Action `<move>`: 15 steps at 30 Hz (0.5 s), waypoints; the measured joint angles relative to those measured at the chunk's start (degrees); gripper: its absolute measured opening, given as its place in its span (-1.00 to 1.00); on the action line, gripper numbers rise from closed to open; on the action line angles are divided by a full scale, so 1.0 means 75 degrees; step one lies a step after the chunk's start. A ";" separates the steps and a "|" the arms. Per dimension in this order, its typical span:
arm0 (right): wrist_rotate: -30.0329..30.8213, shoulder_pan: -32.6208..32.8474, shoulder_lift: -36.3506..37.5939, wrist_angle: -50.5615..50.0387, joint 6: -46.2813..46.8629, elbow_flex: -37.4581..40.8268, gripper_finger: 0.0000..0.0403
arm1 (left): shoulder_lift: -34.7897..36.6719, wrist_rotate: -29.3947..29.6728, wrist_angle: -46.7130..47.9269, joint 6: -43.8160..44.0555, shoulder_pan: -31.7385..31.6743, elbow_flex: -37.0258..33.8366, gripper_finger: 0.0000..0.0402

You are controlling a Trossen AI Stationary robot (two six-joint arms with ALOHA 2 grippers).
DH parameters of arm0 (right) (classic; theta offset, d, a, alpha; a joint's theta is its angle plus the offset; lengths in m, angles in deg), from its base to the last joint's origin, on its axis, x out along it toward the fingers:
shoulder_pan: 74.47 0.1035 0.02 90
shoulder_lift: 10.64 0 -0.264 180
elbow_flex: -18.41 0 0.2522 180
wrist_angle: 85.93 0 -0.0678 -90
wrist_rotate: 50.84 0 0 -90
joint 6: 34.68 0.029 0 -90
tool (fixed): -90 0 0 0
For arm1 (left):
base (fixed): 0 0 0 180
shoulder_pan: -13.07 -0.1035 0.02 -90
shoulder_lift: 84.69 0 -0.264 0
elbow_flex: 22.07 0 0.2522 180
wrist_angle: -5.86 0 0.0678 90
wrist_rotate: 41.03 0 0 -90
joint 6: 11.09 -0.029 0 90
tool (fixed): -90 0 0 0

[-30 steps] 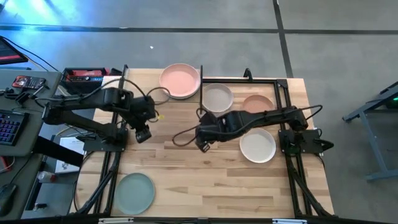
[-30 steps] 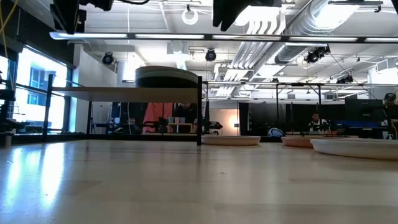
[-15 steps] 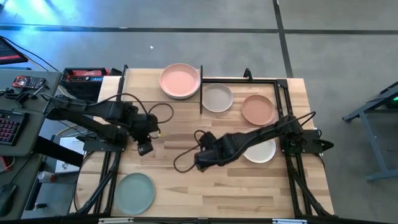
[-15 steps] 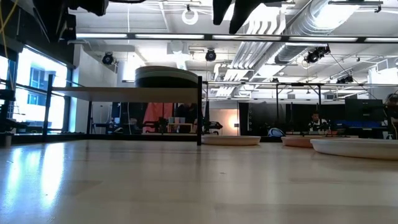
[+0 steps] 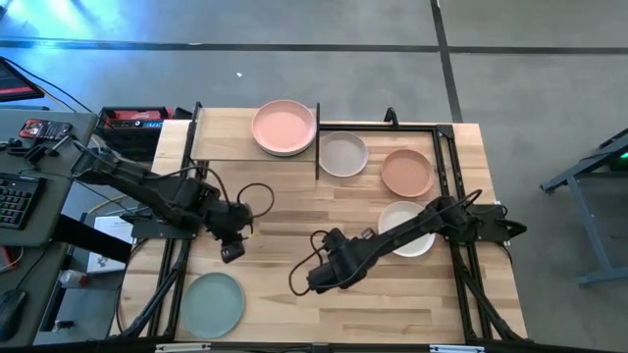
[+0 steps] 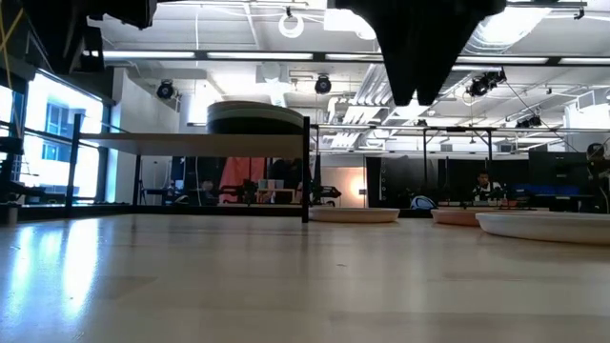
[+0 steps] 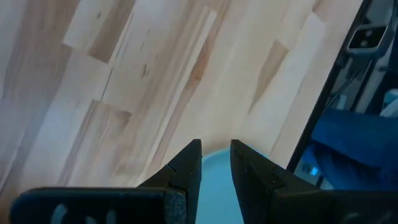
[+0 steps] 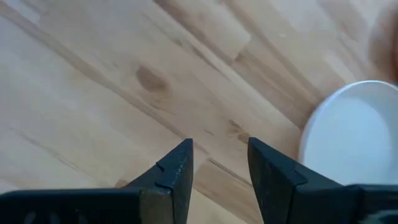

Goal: Place and stack plates onto a shelf
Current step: Put the bottom white plate on the shelf

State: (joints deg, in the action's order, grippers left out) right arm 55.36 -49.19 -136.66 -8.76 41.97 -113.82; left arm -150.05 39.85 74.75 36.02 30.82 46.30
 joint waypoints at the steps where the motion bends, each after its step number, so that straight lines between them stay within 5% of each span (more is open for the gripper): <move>1: -0.0022 0.0017 -0.0002 0.0087 0.0011 0.0088 -0.36 | 0.0003 0.0123 -0.0123 0.0107 0.0069 -0.0045 -0.63; 15: -0.0889 0.0406 0.0016 -0.0131 0.0995 0.1909 -0.36 | 0.0003 0.0360 -0.0932 0.0586 0.0551 -0.0339 -0.63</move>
State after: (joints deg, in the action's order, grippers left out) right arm 48.69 -46.14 -136.55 -9.74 49.44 -99.50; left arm -150.03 42.55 67.76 40.41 34.95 43.76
